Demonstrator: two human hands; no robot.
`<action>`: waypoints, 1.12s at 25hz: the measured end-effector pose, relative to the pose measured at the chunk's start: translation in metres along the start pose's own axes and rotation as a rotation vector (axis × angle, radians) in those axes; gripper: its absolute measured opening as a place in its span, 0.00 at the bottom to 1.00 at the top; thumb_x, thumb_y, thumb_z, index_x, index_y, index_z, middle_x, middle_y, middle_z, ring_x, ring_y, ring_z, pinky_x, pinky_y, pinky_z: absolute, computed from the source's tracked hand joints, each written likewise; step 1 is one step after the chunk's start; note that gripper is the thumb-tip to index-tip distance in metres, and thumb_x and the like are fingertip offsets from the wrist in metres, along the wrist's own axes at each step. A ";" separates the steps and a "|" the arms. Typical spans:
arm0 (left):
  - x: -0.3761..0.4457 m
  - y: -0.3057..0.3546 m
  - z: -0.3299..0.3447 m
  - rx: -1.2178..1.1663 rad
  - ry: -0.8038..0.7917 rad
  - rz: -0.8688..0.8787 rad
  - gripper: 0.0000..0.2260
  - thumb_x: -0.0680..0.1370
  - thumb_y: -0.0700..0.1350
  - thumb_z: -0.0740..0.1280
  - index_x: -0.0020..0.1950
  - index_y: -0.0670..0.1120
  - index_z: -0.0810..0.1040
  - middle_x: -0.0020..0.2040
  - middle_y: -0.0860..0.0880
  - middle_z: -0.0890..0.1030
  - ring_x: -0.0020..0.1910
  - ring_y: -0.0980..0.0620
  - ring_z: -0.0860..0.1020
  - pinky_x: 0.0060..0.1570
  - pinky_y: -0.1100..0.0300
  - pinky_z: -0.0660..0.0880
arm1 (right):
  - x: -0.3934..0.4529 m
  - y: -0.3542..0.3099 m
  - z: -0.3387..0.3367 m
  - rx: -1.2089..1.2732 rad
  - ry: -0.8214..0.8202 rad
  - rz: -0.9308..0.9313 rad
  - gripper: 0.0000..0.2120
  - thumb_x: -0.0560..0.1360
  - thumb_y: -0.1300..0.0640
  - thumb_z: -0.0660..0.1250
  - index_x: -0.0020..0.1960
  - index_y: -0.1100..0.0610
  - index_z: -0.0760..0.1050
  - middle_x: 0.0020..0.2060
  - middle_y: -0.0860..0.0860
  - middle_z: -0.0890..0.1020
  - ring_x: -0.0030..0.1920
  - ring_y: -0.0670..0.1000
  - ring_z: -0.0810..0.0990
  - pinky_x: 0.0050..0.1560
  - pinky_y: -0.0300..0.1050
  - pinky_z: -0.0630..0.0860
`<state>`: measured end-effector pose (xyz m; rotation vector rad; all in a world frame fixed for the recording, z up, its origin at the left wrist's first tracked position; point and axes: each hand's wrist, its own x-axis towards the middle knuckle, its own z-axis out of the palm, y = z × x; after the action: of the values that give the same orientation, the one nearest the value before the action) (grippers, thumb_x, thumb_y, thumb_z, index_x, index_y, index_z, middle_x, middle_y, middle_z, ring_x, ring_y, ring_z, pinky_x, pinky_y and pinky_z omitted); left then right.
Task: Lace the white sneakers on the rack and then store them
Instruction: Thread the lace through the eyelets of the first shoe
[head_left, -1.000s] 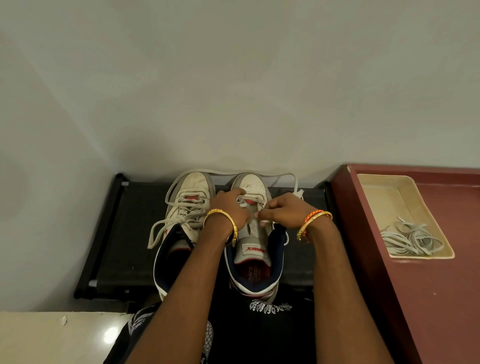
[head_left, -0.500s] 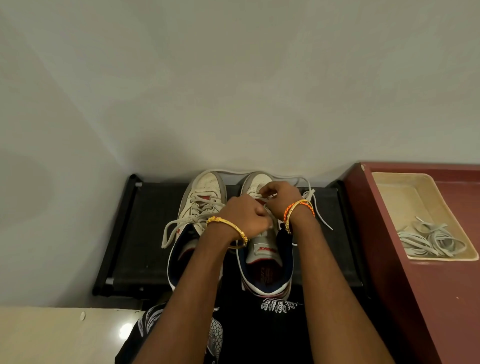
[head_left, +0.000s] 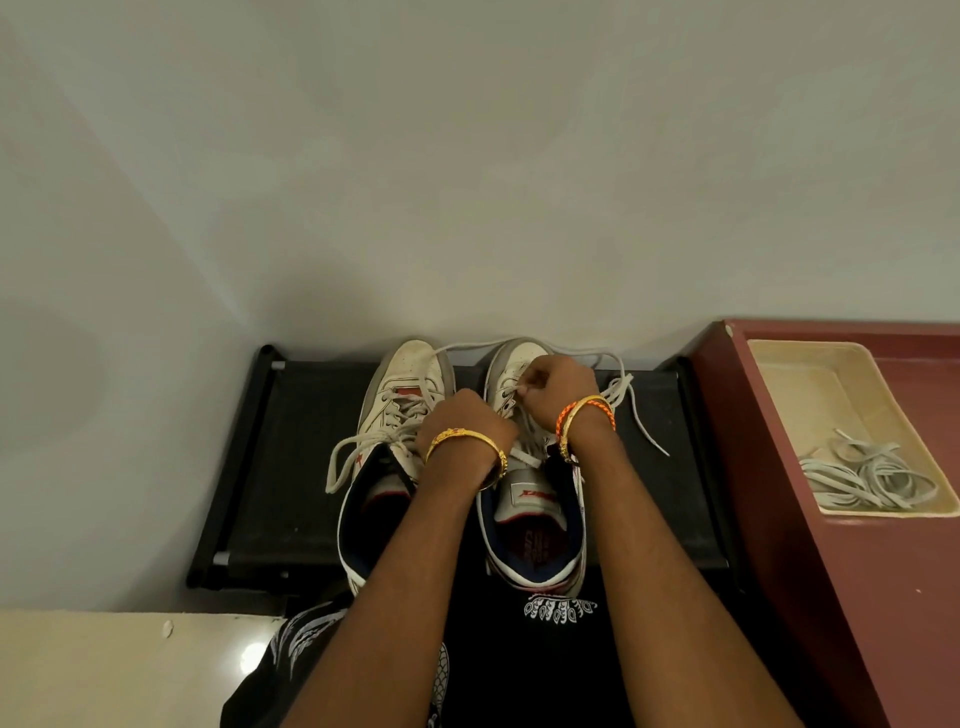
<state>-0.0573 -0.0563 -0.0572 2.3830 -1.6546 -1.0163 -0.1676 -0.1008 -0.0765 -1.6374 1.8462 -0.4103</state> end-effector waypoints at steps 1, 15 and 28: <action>-0.001 0.002 -0.001 0.020 0.016 -0.016 0.16 0.74 0.54 0.65 0.53 0.42 0.79 0.50 0.44 0.81 0.47 0.44 0.78 0.41 0.57 0.70 | -0.001 0.003 -0.002 0.129 0.017 0.043 0.04 0.75 0.62 0.65 0.45 0.59 0.79 0.43 0.53 0.81 0.45 0.51 0.78 0.47 0.41 0.74; -0.004 0.005 -0.006 0.043 0.033 0.009 0.12 0.76 0.47 0.65 0.56 0.41 0.77 0.53 0.42 0.80 0.53 0.43 0.78 0.43 0.56 0.71 | -0.004 0.014 -0.011 0.373 0.181 -0.045 0.11 0.74 0.67 0.62 0.52 0.57 0.77 0.49 0.54 0.79 0.49 0.52 0.76 0.46 0.36 0.76; 0.020 0.001 0.000 -0.011 0.000 0.137 0.10 0.74 0.43 0.68 0.51 0.39 0.80 0.49 0.41 0.81 0.49 0.42 0.79 0.42 0.56 0.72 | 0.000 -0.008 0.001 -0.428 -0.102 -0.341 0.16 0.76 0.61 0.64 0.61 0.48 0.78 0.59 0.52 0.75 0.64 0.57 0.66 0.62 0.52 0.64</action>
<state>-0.0538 -0.0733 -0.0663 2.2270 -1.7793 -0.9988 -0.1603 -0.1022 -0.0725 -2.2312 1.6554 -0.0661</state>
